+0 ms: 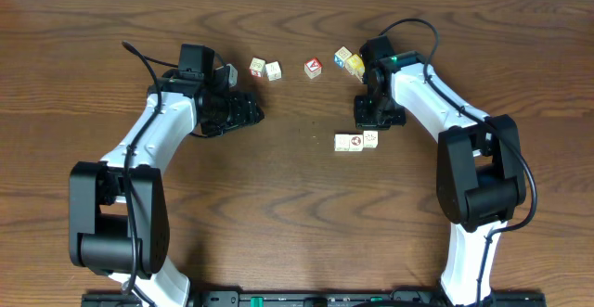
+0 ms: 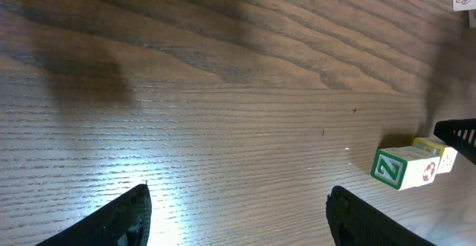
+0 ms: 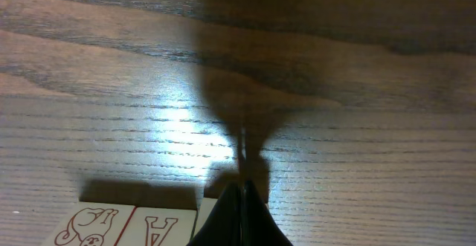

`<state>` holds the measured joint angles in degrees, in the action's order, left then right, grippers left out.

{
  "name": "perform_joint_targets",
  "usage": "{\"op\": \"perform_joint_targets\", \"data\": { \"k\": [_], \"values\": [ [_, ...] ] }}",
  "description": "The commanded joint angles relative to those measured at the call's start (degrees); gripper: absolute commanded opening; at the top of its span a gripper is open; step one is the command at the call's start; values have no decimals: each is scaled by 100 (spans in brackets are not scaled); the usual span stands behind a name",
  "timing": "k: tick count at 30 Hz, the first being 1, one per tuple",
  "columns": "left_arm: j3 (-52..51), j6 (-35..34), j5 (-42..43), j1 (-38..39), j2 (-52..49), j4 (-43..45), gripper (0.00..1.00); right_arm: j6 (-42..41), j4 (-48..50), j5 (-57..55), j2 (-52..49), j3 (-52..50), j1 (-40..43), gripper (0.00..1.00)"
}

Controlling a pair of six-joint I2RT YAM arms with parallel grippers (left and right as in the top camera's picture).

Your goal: Lift 3 blocks

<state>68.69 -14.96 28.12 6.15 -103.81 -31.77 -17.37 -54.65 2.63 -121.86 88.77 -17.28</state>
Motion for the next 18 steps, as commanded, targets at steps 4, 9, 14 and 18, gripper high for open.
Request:
{"op": "perform_joint_targets", "data": {
  "k": [4,9,14,18],
  "values": [
    [92,55,-35,-2,11,-31,76,-61,-17,31,2,-26,-17,1],
    [92,55,-35,-2,11,-31,76,-61,-15,85,2,-26,-39,1],
    [92,55,-35,-2,11,-31,76,-66,-35,87,2,-26,-79,1],
    [92,55,-35,-2,11,-31,76,-85,-63,87,2,-26,-79,1]
  ]
}}
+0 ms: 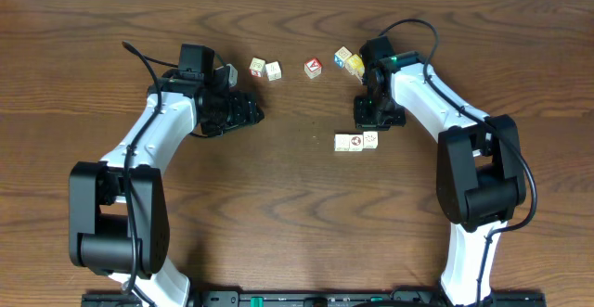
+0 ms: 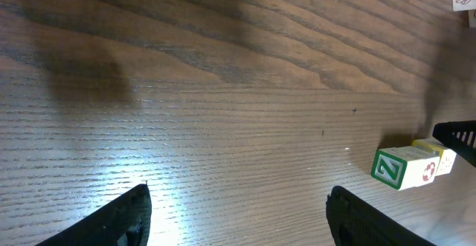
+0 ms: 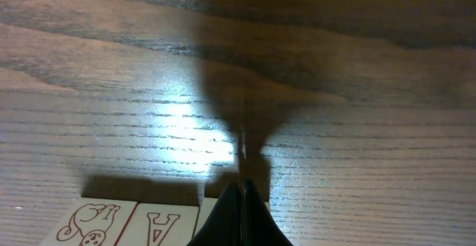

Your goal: Lift 3 blocks

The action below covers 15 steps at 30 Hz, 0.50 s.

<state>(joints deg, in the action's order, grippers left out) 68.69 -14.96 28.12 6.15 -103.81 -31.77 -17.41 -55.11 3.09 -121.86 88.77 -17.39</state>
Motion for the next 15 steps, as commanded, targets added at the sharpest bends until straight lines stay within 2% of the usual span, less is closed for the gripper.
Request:
{"op": "perform_joint_targets", "data": {
  "k": [1,15],
  "values": [
    [92,55,-35,-2,11,-31,76,-83,-17,42,2,-26,-68,1],
    [92,55,-35,-2,11,-31,76,-138,-59,192,2,-24,-70,1]
  ]
}}
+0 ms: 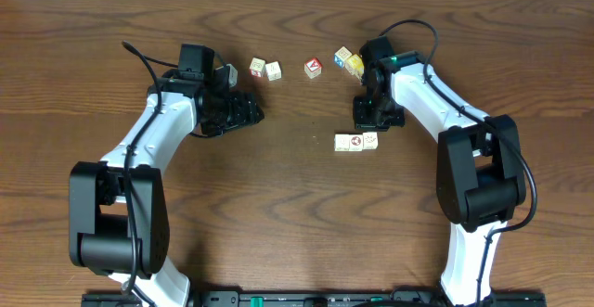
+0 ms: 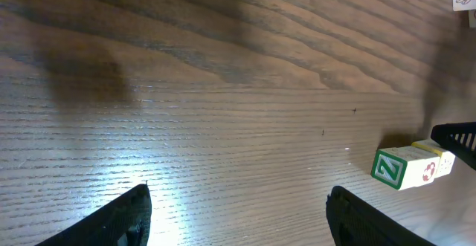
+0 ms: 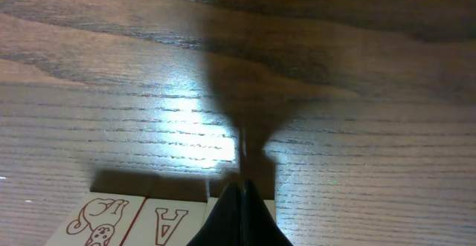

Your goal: Lift 3 blocks

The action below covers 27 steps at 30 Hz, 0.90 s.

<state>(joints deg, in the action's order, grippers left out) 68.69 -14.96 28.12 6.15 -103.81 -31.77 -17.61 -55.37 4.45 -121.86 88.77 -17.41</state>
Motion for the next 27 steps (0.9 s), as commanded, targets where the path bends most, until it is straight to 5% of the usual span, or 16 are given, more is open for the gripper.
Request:
{"op": "perform_joint_targets", "data": {
  "k": [1,27],
  "values": [
    [92,55,-35,-2,11,-31,76,-122,-42,55,2,-26,-68,1],
    [92,55,-35,-2,11,-11,76,-208,-101,52,2,35,-28,2]
  ]
}}
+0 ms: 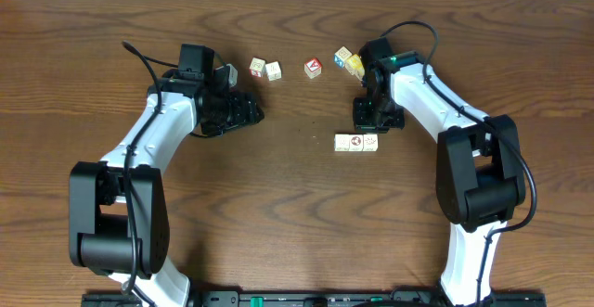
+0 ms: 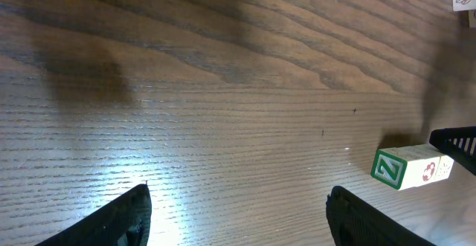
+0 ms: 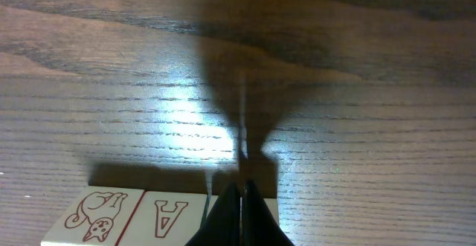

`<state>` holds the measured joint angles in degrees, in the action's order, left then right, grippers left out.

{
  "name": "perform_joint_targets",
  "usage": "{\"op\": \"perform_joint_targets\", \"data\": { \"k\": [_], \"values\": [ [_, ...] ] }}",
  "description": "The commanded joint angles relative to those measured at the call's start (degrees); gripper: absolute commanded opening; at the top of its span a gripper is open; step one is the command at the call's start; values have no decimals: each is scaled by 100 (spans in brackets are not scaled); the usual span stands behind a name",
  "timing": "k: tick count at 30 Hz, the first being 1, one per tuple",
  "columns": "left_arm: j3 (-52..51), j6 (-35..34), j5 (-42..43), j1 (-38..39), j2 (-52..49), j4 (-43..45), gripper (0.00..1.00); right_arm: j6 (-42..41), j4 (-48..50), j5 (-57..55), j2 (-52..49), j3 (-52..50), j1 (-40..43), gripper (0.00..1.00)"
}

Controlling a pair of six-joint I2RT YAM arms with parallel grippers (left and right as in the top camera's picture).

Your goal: Lift 3 blocks

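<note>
A short row of wooden blocks [image 1: 356, 143] lies mid-table. The right wrist view shows its animal-picture block [image 3: 93, 218], its letter A block [image 3: 167, 215] and a third block [image 3: 266, 207] partly hidden by my fingers. My right gripper [image 3: 239, 215] is shut, tips pressed together with nothing between them, just above and behind the row [image 1: 365, 121]. The left gripper [image 2: 238, 220] is open over bare wood, left of the row [image 1: 249, 112]. It sees the row's end as a green Z block [image 2: 401, 167].
Loose blocks lie along the back: two [image 1: 264, 69] near the left gripper, a red one [image 1: 314, 67], and two [image 1: 350, 61] by the right arm's wrist. The table [image 1: 278, 205] is dark wood. The right gripper's tip [image 2: 455, 137] shows in the left wrist view.
More of the block row shows at the bottom of the right wrist view, so the shut right gripper has shifted slightly relative to it. The left arm and all blocks are unmoved.
At every earlier moment the right gripper was shut beside the block row and the left gripper open over bare wood. The right wrist view has shown steadily more of the animal and A blocks. No block has left the table.
</note>
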<state>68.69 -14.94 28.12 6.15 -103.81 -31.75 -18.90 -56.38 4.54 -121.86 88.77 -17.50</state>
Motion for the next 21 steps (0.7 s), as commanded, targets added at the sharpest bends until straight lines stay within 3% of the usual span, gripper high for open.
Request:
{"op": "perform_joint_targets", "data": {
  "k": [1,10,21],
  "values": [
    [92,52,-35,-2,11,-13,76,-79,17,31,2,70,0,3],
    [92,52,-35,-2,11,-17,76,-79,-251,-17,4,739,538,6],
    [92,52,-37,-2,11,-7,76,37,-1478,-11,2,737,1281,1]
  ]
}}
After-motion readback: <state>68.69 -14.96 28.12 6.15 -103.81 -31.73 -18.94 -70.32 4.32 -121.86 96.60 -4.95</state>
